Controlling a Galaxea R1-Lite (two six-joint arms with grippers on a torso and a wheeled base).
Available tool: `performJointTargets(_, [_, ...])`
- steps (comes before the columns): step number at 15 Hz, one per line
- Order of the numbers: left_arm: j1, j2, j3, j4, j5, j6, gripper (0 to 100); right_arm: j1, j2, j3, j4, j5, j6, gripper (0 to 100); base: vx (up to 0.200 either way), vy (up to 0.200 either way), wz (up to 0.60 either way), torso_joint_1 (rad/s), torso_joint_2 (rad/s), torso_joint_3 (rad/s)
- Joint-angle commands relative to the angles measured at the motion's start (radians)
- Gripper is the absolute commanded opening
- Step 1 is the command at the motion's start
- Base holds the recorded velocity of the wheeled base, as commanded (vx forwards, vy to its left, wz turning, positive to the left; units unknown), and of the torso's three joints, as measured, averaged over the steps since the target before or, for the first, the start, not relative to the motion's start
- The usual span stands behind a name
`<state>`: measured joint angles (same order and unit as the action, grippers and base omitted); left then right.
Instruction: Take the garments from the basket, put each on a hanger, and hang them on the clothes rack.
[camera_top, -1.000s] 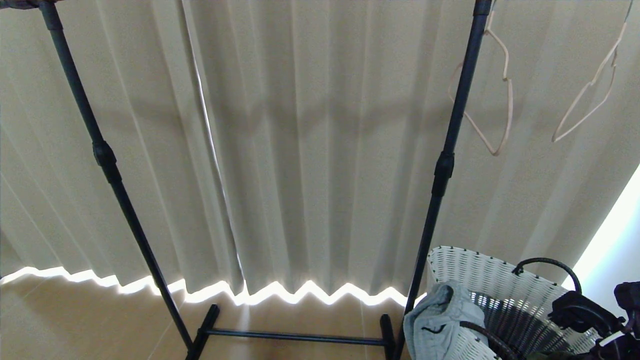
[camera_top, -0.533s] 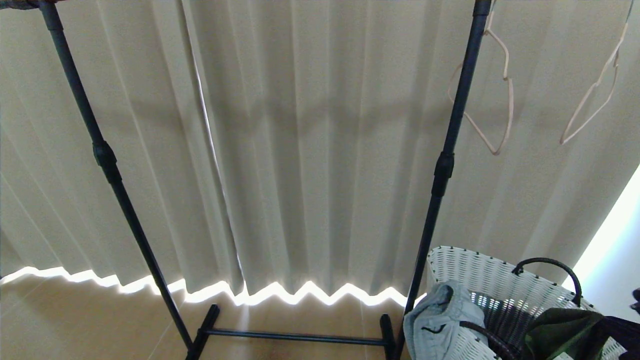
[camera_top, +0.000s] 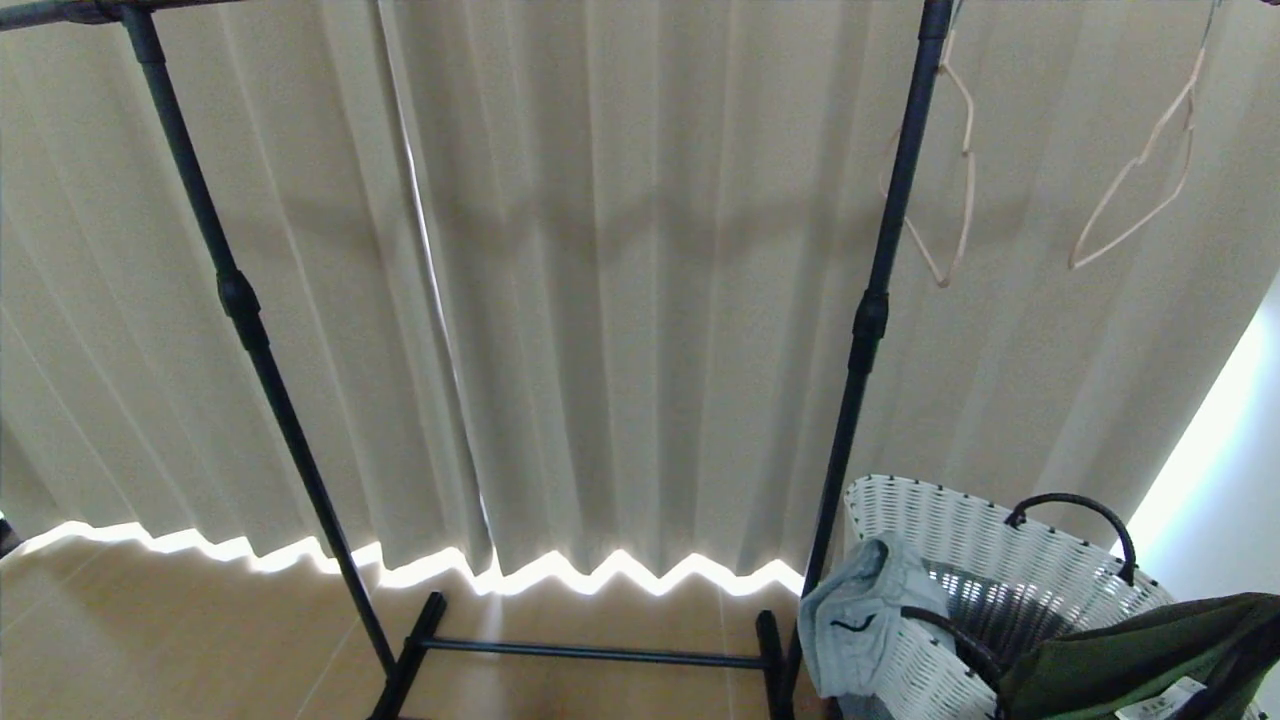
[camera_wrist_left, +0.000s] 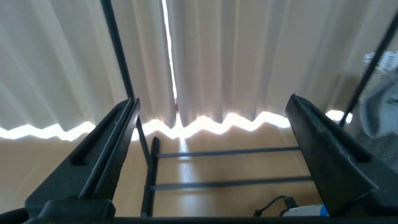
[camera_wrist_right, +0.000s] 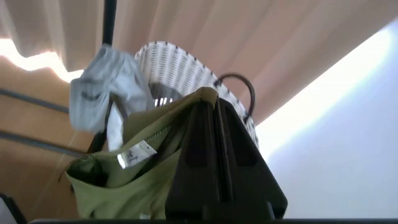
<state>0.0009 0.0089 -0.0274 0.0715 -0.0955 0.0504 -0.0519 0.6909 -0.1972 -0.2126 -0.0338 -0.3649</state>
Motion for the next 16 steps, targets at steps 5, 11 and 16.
performJointTargets(5, [0.001,0.000,-0.002,0.001,0.000,-0.001,100,0.000,-0.011,0.004,0.002,-0.001,0.000,0,0.000,0.000,0.00,0.000,0.00,0.000])
performJointTargets(11, [0.001,0.000,0.000,0.001,0.000,0.000,100,0.000,-0.011,0.004,0.002,-0.001,-0.002,0,0.000,0.067,0.00,0.002,0.00,0.002])
performJointTargets(16, [0.001,0.000,-0.002,0.001,0.000,0.000,100,0.000,-0.011,-0.004,0.001,0.000,-0.002,0,0.000,0.200,0.00,0.002,0.00,0.002])
